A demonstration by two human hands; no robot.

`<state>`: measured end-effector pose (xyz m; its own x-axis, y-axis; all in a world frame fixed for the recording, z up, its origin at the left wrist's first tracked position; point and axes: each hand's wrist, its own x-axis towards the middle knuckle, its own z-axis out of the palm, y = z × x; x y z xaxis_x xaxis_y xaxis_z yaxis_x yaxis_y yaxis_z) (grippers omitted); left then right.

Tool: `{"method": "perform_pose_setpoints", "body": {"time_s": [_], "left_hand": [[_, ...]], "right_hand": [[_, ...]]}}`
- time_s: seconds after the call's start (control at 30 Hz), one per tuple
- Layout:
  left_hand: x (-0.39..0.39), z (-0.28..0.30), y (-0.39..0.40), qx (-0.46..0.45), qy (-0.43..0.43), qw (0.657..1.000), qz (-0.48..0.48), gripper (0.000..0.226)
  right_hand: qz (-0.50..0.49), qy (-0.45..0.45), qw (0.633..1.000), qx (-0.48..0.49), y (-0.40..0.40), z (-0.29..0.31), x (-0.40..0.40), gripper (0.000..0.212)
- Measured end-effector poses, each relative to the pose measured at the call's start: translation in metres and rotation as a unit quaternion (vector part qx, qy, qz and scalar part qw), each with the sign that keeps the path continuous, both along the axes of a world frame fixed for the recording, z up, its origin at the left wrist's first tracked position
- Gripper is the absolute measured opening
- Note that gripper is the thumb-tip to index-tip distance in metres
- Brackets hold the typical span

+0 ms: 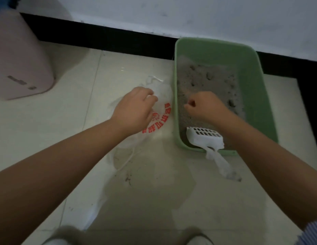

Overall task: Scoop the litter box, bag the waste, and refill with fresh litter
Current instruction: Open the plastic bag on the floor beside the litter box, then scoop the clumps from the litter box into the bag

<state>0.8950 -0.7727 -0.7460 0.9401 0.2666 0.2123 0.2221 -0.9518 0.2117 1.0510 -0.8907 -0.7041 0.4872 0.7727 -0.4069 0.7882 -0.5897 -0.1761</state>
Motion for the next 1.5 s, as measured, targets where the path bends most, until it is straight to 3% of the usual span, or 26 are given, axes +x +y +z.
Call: {"method": "perform_pose_setpoints", "body": {"time_s": [0.13, 0.33, 0.53, 0.7, 0.83, 1.0, 1.1, 1.37, 1.5], "left_hand": [[0.052, -0.012, -0.017, 0.002, 0.001, 0.995, -0.103, 0.038], [0.086, -0.040, -0.027, -0.012, 0.008, 0.975, -0.221, 0.032], [0.090, -0.050, -0.021, -0.077, -0.042, 0.968, -0.237, 0.030], [0.094, -0.072, -0.020, -0.074, -0.128, 0.963, -0.226, 0.023], [0.096, -0.079, -0.014, -0.053, -0.135, 0.961, -0.233, 0.025], [0.096, -0.085, -0.011, -0.050, -0.161, 0.955, -0.245, 0.031], [0.093, -0.083, -0.014, -0.055, -0.176, 0.954, -0.238, 0.028], [0.092, -0.085, -0.025, -0.048, -0.176, 0.957, -0.226, 0.023], [0.091, -0.085, -0.027, -0.037, -0.170, 0.959, -0.222, 0.025]], "right_hand": [[0.010, 0.053, 0.982, -0.179, -0.038, 0.008, 0.002, 0.046], [-0.019, 0.100, 0.962, -0.255, -0.082, 0.023, -0.013, 0.037], [-0.054, 0.025, 0.960, -0.274, -0.095, 0.030, -0.014, 0.013], [-0.120, -0.044, 0.936, -0.329, -0.107, 0.045, 0.010, 0.034], [-0.163, -0.093, 0.924, -0.335, -0.111, 0.044, 0.038, 0.019], [-0.182, -0.097, 0.931, -0.301, -0.124, 0.018, 0.043, 0.039], [-0.141, -0.101, 0.945, -0.278, -0.131, 0.005, 0.036, 0.052], [-0.124, -0.093, 0.970, -0.190, -0.126, -0.029, 0.039, 0.044], [-0.121, -0.083, 0.963, -0.225, -0.123, -0.017, 0.056, 0.048]]}}
